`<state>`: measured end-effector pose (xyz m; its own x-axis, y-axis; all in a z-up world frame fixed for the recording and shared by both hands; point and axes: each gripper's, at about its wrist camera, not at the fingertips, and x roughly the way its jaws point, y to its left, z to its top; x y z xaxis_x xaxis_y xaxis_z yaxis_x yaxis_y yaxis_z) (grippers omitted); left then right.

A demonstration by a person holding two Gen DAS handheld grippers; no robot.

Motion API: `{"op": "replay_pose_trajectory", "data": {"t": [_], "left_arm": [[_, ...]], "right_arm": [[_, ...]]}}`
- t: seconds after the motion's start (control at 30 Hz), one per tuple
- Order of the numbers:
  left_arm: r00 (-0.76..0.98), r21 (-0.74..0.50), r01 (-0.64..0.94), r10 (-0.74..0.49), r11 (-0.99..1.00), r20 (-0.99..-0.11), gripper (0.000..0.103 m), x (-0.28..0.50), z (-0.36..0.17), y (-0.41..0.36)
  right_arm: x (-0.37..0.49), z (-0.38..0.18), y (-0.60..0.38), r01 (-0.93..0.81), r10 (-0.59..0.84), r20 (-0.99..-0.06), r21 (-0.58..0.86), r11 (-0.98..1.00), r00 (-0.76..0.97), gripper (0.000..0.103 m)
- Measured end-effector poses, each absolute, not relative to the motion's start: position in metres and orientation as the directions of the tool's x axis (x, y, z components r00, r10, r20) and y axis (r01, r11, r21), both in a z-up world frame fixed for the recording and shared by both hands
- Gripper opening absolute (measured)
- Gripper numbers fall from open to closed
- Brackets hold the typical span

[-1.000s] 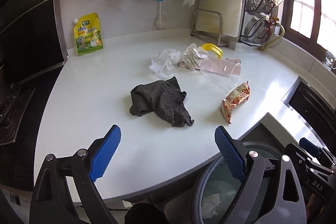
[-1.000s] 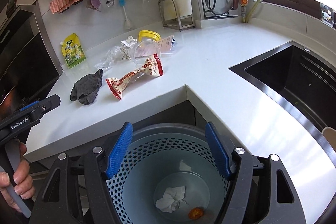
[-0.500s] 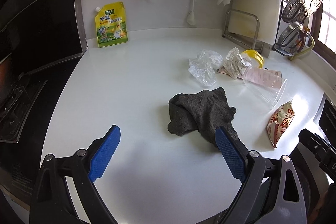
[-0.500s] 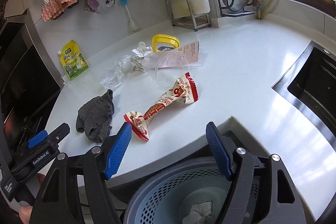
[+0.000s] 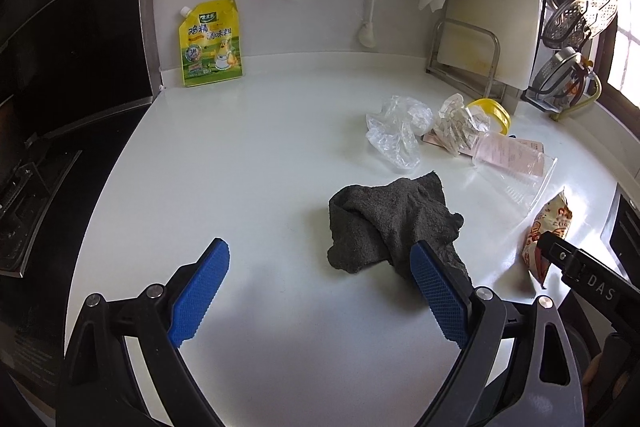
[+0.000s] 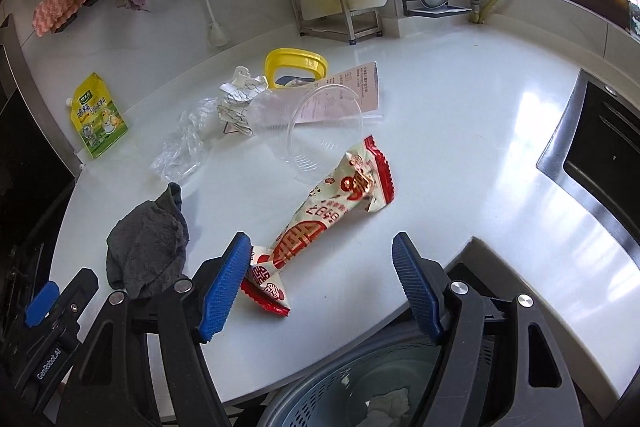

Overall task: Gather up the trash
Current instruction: 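Grasp the grey cloth with the left gripper while the right grasps the snack wrapper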

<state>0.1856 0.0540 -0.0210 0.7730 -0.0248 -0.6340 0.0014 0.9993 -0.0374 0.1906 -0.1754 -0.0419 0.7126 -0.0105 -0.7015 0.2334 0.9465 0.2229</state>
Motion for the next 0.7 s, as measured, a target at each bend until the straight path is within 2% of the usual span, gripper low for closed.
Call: {"op": "replay_pose_trajectory", "data": {"t": [0.7], "left_arm": [[0.754, -0.057, 0.025, -0.057, 0.998, -0.655, 0.09, 0.194, -0.02, 0.038]], "right_arm": [[0.2, -0.054, -0.185, 0.227, -0.074, -0.715, 0.12, 0.967, 0.695, 0.07]]}}
